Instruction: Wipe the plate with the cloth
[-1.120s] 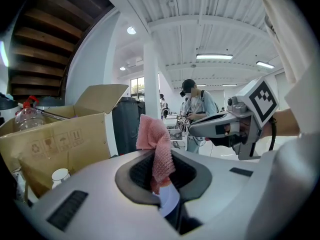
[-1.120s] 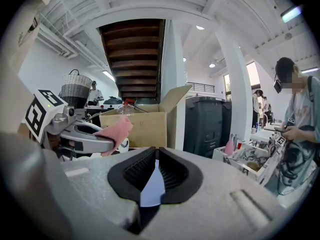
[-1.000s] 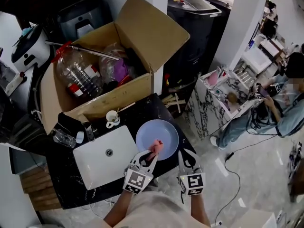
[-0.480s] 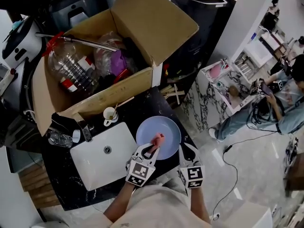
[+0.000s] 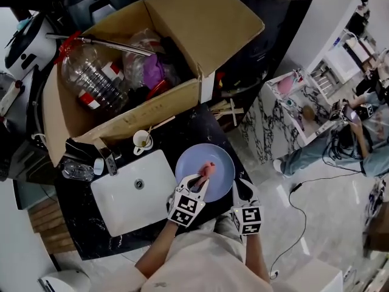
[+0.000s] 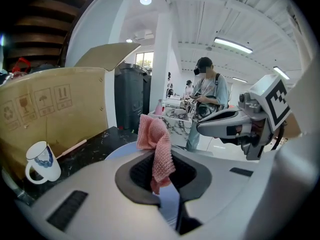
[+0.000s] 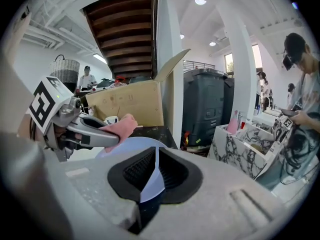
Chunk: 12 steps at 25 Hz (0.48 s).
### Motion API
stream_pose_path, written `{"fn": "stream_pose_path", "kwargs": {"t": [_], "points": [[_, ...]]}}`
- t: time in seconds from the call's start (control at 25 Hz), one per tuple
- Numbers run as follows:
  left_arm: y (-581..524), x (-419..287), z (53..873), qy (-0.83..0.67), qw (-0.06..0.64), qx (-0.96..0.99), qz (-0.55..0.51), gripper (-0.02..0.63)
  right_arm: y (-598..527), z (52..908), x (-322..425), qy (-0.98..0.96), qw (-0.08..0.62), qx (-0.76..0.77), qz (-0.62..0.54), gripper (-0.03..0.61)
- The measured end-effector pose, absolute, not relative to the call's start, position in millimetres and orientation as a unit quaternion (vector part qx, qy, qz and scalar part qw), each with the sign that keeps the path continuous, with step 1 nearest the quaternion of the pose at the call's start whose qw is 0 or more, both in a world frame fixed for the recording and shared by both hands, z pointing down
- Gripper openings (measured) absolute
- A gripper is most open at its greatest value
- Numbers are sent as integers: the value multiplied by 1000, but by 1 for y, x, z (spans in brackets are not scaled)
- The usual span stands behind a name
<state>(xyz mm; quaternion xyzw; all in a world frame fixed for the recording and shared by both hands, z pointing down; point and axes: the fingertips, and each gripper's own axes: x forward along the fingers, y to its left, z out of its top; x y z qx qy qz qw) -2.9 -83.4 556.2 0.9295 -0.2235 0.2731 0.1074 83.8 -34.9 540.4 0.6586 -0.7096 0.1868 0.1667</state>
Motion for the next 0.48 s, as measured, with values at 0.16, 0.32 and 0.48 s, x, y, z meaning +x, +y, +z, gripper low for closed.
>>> {"fn": "stream_pose_path", "kwargs": {"t": [0.16,0.32,0.48], "points": [[-93,6,568,-244,114,920,285,34,-45,554,91,-723,180,638,193,26],[-101,16,586,-255,127,910,302,34,-57,568,100,-733,192,620,203,26],[-107,24,601,-267,139,900,316,34,-66,579,106,-743,203,603,208,26]]}}
